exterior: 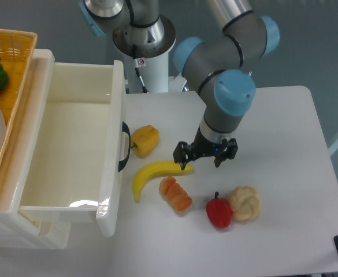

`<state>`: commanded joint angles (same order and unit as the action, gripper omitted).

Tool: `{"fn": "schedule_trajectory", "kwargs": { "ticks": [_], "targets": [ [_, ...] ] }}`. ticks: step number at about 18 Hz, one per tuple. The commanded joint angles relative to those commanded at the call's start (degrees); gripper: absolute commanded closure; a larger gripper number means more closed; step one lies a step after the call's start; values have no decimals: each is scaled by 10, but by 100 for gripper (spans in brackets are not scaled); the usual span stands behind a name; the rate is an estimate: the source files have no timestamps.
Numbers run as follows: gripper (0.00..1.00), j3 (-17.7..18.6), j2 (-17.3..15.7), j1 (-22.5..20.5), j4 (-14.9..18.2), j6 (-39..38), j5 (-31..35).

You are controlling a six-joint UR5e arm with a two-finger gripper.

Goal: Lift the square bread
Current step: 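Move the open gripper over the orange bread roll and lower it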

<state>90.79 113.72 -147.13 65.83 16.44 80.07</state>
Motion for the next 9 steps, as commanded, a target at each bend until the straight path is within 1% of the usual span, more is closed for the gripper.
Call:
{"fn": "schedule_trajectory", "kwargs": {
  "ticks": [5, 7, 9],
  "targets": [
    [0, -4, 20, 17, -4, -39, 2],
    [0, -4, 25, 18, -4, -38, -2],
    [0, -10, 40, 31, -4, -39, 0]
  ]
}}
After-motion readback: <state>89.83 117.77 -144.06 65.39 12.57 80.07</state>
